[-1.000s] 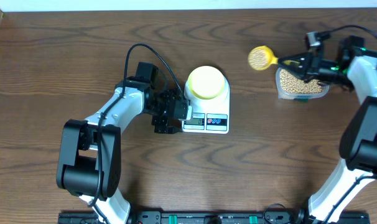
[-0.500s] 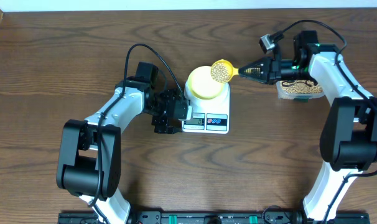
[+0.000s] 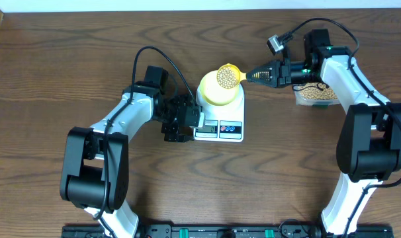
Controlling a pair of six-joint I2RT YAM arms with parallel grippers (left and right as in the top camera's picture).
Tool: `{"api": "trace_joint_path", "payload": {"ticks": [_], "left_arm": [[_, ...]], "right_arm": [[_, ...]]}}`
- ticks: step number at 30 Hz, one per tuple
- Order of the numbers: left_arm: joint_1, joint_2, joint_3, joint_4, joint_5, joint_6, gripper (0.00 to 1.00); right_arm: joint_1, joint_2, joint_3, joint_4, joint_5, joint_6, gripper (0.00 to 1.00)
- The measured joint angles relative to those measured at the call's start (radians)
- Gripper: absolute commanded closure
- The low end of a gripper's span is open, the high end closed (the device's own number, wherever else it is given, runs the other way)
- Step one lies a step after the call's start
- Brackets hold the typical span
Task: Scoop item into bowl and weigh 50g on scale
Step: 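Carry the filled scoop with the right gripper over the bowl, then tip the scoop with the right gripper to pour soybeans into the bowl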
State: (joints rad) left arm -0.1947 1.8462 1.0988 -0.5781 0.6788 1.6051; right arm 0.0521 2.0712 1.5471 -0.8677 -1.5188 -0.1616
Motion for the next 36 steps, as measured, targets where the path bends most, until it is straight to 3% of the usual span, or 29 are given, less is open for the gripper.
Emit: {"api": "trace_joint_path", "payload": {"ticks": [7, 20, 27, 36], "left_arm": [[0.000, 0.000, 0.000, 0.000, 0.000, 0.000, 0.03], [0.000, 0.000, 0.000, 0.000, 0.000, 0.000, 0.02], [0.000, 0.000, 0.000, 0.000, 0.000, 0.000, 0.02], [0.000, 0.000, 0.000, 0.000, 0.000, 0.000, 0.03]], "right_arm": [[0.000, 0.000, 0.000, 0.060, 0.030, 0.027, 0.99], [0.045, 0.000, -0.001, 0.209, 0.260, 0.038, 0.99], [0.115, 0.000, -0.002, 0.230, 0.464, 0.027, 0.99], [0.128, 0.000, -0.002, 0.244, 0.534, -0.005, 0.99]]}}
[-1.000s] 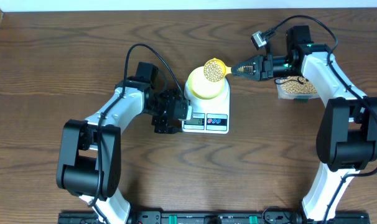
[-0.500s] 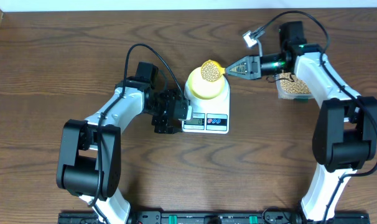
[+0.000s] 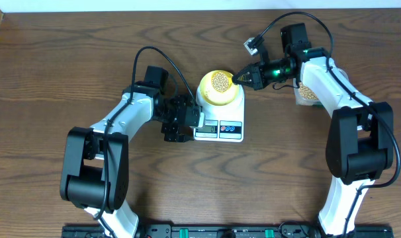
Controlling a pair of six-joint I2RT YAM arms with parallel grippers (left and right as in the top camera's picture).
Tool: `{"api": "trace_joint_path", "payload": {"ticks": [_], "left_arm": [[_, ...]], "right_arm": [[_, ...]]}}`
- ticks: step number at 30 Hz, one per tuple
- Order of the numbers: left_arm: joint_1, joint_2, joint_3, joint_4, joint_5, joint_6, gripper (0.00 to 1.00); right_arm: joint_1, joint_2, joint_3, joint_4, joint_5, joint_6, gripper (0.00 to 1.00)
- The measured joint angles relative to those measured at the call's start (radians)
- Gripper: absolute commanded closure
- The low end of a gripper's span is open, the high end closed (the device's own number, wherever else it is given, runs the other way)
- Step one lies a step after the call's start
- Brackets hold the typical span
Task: Scoop item into bowl and weigh 50g on scale
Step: 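Tip the scoop with the right gripper to pour soybeans into the bowl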
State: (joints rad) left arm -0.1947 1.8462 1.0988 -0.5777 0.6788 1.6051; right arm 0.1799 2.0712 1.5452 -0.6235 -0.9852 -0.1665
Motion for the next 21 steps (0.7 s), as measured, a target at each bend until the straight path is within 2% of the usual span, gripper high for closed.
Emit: {"api": "trace_joint_path", "payload": {"ticks": [6, 15, 21], "left_arm": [[0.000, 0.000, 0.000, 0.000, 0.000, 0.000, 0.02], [0.000, 0.000, 0.000, 0.000, 0.000, 0.000, 0.02], [0.000, 0.000, 0.000, 0.000, 0.000, 0.000, 0.02]], "right_arm": [[0.006, -0.012, 0.000, -0.021, 0.067, -0.020, 0.99], [0.086, -0.143, 0.001, -0.051, 0.249, -0.123, 0.99], [0.139, -0.148, 0.005, -0.053, 0.381, -0.201, 0.99]]}}
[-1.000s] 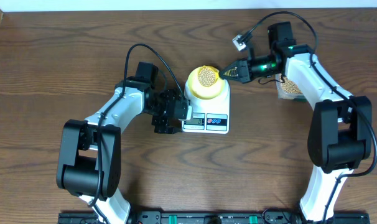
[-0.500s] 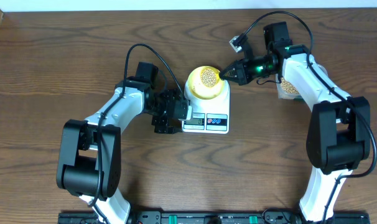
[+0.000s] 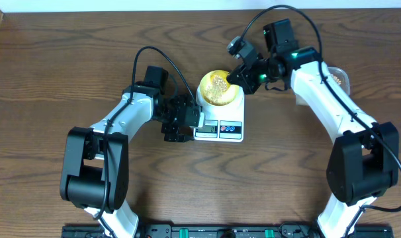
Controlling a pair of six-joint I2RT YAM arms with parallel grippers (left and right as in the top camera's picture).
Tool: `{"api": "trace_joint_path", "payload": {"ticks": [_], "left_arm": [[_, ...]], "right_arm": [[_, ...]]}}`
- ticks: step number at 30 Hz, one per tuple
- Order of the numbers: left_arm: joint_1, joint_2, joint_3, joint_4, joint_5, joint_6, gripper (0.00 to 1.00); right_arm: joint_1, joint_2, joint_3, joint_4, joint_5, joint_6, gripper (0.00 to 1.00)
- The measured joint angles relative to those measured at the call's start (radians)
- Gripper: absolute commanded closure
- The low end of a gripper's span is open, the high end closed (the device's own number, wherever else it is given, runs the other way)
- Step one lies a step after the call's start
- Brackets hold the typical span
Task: Scoop item into bowl and weigh 50g on scale
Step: 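Tip the scoop with the right gripper to pour soybeans into the bowl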
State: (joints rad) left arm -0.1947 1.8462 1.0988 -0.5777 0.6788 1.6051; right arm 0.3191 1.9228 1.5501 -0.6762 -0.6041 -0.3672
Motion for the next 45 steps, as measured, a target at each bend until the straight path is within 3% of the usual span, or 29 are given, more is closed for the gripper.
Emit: {"api": "trace_joint_path", "payload": {"ticks": [11, 25, 45], "left_arm": [[0.000, 0.000, 0.000, 0.000, 0.000, 0.000, 0.02], [0.000, 0.000, 0.000, 0.000, 0.000, 0.000, 0.02], [0.000, 0.000, 0.000, 0.000, 0.000, 0.000, 0.02]], "right_arm": [[0.096, -0.013, 0.000, 0.001, 0.154, -0.172, 0.99], [0.158, -0.086, 0.000, -0.036, 0.337, -0.246, 0.99], [0.169, -0.086, -0.001, -0.171, 0.341, -0.109, 0.99]]}}
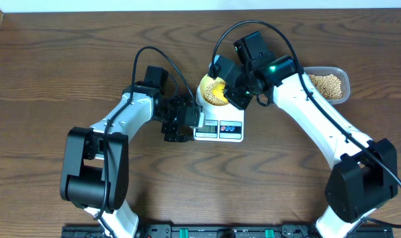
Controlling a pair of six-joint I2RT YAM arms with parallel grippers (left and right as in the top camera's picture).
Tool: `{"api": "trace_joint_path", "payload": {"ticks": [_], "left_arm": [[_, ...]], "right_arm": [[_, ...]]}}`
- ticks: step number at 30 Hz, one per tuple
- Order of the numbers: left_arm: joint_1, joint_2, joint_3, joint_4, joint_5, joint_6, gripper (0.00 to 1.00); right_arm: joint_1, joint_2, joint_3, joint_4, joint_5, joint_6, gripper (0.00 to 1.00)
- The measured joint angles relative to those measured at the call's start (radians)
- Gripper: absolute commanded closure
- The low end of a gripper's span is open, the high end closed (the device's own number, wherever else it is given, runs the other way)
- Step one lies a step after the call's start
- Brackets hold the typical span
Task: Scoop item into bowl and weigh 50g on scale
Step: 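Tip the scoop with the right gripper to pour soybeans into the bowl, then move the empty scoop with the right gripper back into the soybean tub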
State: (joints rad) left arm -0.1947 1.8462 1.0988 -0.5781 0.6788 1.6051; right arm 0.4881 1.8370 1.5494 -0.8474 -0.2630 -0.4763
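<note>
A yellow bowl [206,96] stands on the white scale [220,131] at the table's middle, with tan beans showing inside it. My right gripper [231,90] hangs over the bowl's right half, shut on the handle of a yellow scoop [220,86] that is tipped down into the bowl. The wrist hides much of the bowl and the scoop's contents. My left gripper [191,120] sits against the scale's left edge; from above its jaw state is unclear.
A clear tub of tan beans [327,84] stands at the right, behind the right forearm. Cables loop above both wrists near the scale. The scale's display and buttons face the front edge.
My right gripper has moved left and further over the bowl, with the wrist rolled and the scoop tipped down into it. The bean tub is now uncovered. The left arm is unmoved.
The right gripper first held a scoop full of beans level at the bowl's right rim. Then the scoop was over the bowl's middle, then the wrist had turned above it. Now the scoop is tipped into the bowl. The left arm stayed at the scale throughout.
</note>
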Motion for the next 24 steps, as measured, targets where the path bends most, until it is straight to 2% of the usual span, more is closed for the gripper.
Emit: {"api": "trace_joint_path", "payload": {"ticks": [8, 14, 17, 21, 24], "left_arm": [[0.000, 0.000, 0.000, 0.000, 0.000, 0.000, 0.02], [0.000, 0.000, 0.000, 0.000, 0.000, 0.000, 0.03], [0.000, 0.001, 0.000, 0.000, 0.000, 0.000, 0.02], [0.000, 0.002, 0.000, 0.001, 0.000, 0.000, 0.02], [0.000, 0.002, 0.000, 0.000, 0.000, 0.000, 0.02]], "right_arm": [[0.000, 0.000, 0.000, -0.008, -0.003, 0.003, 0.99], [0.000, 0.000, -0.004, 0.186, -0.006, 0.029, 0.99], [-0.010, 0.000, 0.010, 0.205, -0.008, 0.076, 0.99], [-0.080, -0.016, 0.065, 0.171, -0.005, 0.166, 0.99], [-0.169, -0.047, 0.101, 0.042, 0.015, 0.235, 0.99]]}}
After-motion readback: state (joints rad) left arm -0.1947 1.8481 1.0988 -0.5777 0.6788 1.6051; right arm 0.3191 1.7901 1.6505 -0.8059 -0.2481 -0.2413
